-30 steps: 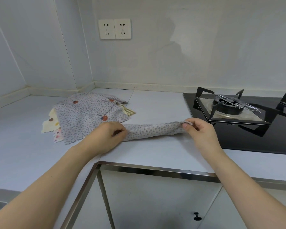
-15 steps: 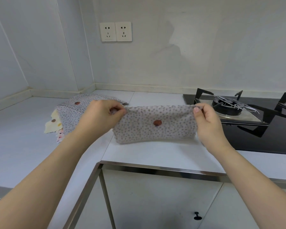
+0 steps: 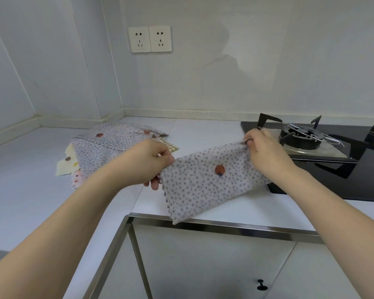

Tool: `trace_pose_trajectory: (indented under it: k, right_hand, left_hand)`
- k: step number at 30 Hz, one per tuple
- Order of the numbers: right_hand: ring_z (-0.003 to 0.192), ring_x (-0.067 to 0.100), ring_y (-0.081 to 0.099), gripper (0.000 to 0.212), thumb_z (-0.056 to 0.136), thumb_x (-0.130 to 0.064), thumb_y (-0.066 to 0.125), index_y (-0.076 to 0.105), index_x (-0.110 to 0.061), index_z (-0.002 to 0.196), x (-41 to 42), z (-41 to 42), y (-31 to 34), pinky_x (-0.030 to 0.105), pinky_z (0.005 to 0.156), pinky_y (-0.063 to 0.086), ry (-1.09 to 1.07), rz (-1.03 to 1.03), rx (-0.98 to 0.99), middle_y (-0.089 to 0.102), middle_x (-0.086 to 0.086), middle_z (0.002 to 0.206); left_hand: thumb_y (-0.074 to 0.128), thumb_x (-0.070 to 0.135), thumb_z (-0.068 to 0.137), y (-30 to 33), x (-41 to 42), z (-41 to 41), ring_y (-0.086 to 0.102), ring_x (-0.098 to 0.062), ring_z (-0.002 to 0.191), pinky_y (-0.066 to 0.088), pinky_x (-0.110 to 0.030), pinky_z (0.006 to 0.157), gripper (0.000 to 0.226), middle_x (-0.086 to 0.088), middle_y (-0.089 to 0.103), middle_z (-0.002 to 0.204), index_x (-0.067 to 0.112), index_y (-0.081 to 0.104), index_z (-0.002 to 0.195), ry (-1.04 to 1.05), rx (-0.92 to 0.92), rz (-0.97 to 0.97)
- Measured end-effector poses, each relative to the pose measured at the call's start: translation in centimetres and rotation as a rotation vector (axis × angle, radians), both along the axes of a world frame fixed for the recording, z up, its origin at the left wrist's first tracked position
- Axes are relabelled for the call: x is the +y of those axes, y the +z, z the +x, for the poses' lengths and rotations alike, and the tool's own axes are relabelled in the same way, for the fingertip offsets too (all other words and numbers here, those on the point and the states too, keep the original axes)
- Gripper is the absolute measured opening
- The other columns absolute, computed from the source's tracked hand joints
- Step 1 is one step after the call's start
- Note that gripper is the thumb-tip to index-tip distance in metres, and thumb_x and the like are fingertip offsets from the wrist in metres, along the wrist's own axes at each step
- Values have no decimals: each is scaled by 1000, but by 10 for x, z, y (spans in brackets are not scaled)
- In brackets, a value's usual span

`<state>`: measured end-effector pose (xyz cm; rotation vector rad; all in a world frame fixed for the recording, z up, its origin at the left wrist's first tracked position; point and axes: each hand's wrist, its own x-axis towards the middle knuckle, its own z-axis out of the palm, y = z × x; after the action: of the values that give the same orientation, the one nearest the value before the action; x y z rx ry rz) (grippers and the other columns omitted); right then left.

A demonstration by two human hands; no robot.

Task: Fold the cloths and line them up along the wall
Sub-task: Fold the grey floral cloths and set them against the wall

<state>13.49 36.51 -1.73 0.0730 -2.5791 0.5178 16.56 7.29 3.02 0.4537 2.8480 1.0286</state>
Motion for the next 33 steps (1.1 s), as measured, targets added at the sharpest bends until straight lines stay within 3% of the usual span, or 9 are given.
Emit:
trace_pose_trajectory:
  k: [4, 6, 9, 13, 16, 20, 22, 26, 33]
  right_hand:
    - [90, 31, 54, 23, 96, -12, 44, 53, -11, 118, -28, -23, -5, 40, 71, 46, -61, 230, -83, 45, 11, 118]
    - [102, 33, 50, 31, 94, -17, 50, 50, -9, 124, -51, -26, -11, 41, 78, 41, -102, 316, -41, 44, 13, 123]
    - [109, 32, 45, 38, 93, -25, 50, 48, -11, 128, -84, -14, -27, 41, 88, 37, -27, 283, -43, 43, 11, 124]
    - [133, 26, 30, 52, 98, -48, 27, 36, -22, 142, -98, -2, -49, 43, 109, 23, 41, 215, -398, 34, 6, 144]
    - [144, 23, 13, 58, 98, -52, 19, 21, -25, 151, -93, 0, -49, 46, 116, 6, 80, 197, -494, 17, 2, 157]
    - [147, 20, 9, 54, 101, -47, 18, 19, -27, 151, -83, -8, -45, 44, 119, 3, 138, 150, -536, 11, 1, 161]
    - [148, 19, 8, 53, 102, -45, 18, 20, -27, 151, -71, -13, -49, 44, 120, 5, 115, 125, -518, 11, 1, 161]
    - [149, 20, 1, 56, 100, -49, 14, 10, -30, 153, -59, -8, -58, 51, 118, -2, 26, 210, -515, 2, -3, 162]
    - [148, 29, -8, 59, 96, -58, 14, 5, -40, 151, -58, -10, -54, 59, 115, -7, 9, 224, -580, -4, -7, 162]
  left_hand:
    - [50, 26, 99, -25, -2, -15, 55, -6, 39, 41, -14, 40, 21, 1, 60, 46, 11, 61, 89, 92, 36, -28]
    - [51, 26, 98, -40, -3, -19, 60, -8, 44, 43, -16, 43, 21, 1, 61, 50, 11, 61, 86, 104, 57, -67]
    - [51, 26, 97, -56, -4, -27, 66, -22, 65, 53, -33, 65, 21, -2, 63, 61, 11, 62, 88, 99, 62, -143]
    - [50, 27, 97, -64, -9, -37, 64, -24, 73, 51, -36, 71, 22, -7, 66, 74, 11, 60, 86, 144, 96, -239]
    - [41, 18, 97, -66, -5, -36, 57, -27, 78, 46, -37, 67, 18, -7, 59, 82, 11, 54, 87, 202, 309, -349]
    - [43, 10, 95, -62, 23, -21, 47, -18, 94, 39, -29, 78, 18, -1, 51, 102, 13, 57, 104, 70, 568, -117]
    - [44, 15, 94, -73, 37, -10, 44, -20, 99, 37, -29, 82, 17, -1, 49, 107, 13, 55, 107, -26, 559, -146]
    - [23, 48, 91, -103, 39, -6, 39, -21, 107, 30, -31, 87, 38, 3, 39, 113, 22, 43, 109, -59, 433, -481]
    - [40, 79, 79, -88, 23, -12, 23, -14, 126, 18, -32, 102, 59, 10, 29, 129, 36, 34, 120, -136, 108, -536]
